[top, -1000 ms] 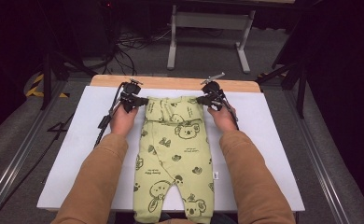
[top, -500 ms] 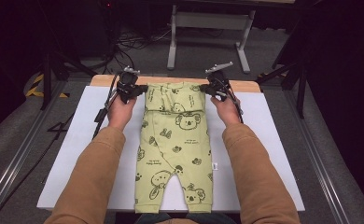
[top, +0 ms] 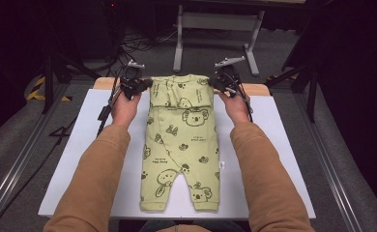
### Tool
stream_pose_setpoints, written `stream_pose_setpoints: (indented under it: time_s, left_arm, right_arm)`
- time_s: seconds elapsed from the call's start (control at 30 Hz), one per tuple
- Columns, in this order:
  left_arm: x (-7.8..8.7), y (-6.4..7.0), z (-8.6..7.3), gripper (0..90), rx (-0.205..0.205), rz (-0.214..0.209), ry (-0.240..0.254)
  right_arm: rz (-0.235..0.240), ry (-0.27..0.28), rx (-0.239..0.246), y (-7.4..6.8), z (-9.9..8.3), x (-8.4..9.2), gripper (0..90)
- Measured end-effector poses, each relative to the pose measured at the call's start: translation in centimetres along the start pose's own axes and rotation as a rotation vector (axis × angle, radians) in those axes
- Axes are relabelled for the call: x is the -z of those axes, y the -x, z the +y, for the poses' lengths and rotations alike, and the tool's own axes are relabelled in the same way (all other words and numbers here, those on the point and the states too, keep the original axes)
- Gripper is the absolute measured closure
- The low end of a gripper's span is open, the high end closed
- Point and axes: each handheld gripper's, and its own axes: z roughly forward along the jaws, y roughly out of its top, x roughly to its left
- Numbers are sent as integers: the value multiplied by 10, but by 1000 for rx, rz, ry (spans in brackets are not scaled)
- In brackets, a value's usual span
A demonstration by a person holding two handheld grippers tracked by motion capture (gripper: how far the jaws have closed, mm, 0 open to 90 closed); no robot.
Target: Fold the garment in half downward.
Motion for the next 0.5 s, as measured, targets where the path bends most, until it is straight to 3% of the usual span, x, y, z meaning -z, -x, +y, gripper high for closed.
stream_pose_setpoints:
  time_s: [0.1,0.27,0.37,0.5]
  left_arm:
    - [1,1,1,877,-7,-6,15]
    - [2,1,-4,877,8,-26,-15]
    - [5,1,-8,877,2,-24,-17]
    - [8,3,-15,877,2,-44,-27]
  right_arm:
    - [-8,13,-4,1,1,3,868]
    - [25,17,-47,0,-2,6,868]
    - [26,12,-16,-7,-6,7,869]
    - [38,14,-27,-12,-11,12,869]
